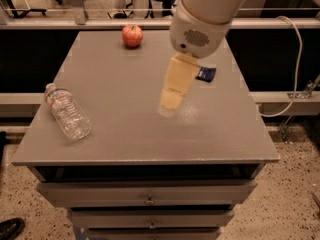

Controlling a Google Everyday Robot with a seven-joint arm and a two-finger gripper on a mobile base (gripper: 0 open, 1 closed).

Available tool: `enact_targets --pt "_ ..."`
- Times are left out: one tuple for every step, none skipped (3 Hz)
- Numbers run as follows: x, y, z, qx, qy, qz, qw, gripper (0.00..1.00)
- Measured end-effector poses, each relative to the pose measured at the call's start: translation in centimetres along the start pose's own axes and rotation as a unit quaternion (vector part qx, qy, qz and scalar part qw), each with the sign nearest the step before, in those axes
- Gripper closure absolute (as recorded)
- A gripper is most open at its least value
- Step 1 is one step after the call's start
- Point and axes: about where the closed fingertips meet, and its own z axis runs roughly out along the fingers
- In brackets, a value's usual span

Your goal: Place water bottle upright

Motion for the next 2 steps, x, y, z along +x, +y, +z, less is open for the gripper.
enact_targets --pt "-5.48 1.41 0.90 -0.017 -0.034 0.047 0.9982 0.00" --pt "-5.40 1.41 0.65 -0.014 -0.034 0.088 0.9954 0.00"
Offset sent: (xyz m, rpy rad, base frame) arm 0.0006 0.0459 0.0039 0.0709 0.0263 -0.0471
